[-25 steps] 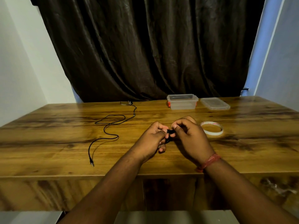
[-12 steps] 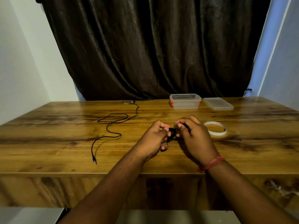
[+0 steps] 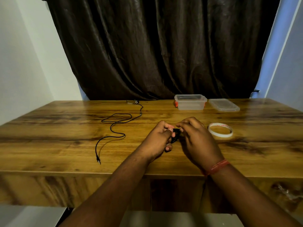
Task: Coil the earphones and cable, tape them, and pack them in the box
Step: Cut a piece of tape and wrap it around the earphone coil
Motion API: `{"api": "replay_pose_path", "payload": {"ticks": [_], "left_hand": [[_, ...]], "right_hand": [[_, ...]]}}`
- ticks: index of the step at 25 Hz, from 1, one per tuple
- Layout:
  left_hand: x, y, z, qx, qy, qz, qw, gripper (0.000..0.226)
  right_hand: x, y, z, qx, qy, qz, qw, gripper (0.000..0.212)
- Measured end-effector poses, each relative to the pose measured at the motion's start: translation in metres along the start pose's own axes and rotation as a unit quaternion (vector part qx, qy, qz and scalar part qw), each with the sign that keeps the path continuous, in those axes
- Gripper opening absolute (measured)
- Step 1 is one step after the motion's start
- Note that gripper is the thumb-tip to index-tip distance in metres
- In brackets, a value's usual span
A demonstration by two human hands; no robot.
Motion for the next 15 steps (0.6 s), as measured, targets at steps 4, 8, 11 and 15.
{"api": "replay_pose_path", "payload": {"ticks": [4, 8, 11, 15], "left_hand": [[-0.0013, 0.0004, 0.0013, -0.005, -0.006, -0.002, 1.0, 0.013], [-0.0032, 0.0008, 0.0021, -0.003, -0.012, -0.006, 1.0, 0.016], [-0.0023, 0.0004, 0.001, -0.003, -0.013, -0.003, 1.0, 0.014], [-0.0015, -0.0008, -0.0004, 0.003, -0.017, -0.002, 1.0, 0.013]], "right_hand": [[0.0006, 0.0001, 0.0033, 0.011, 0.005, 0.007, 1.0, 0.033], [0.0021, 0.0027, 0.0043, 0.01, 0.01, -0.007, 1.0, 0.024], [0.0021, 0.0028, 0.0037, 0.002, 0.001, -0.011, 1.0, 0.023], [0.0024, 0.0033, 0.0044, 0.0, -0.007, -0.015, 1.0, 0.023]]}}
Point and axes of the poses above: each hand's wrist, its own x-axis away from the middle knuckle, its own y-axis out of the back of the hand, z = x × y, the point moved 7 cm from there along -x, towards the middle knuckle, and after that the axes turned 1 degree about -x, right-handed, at the moved point
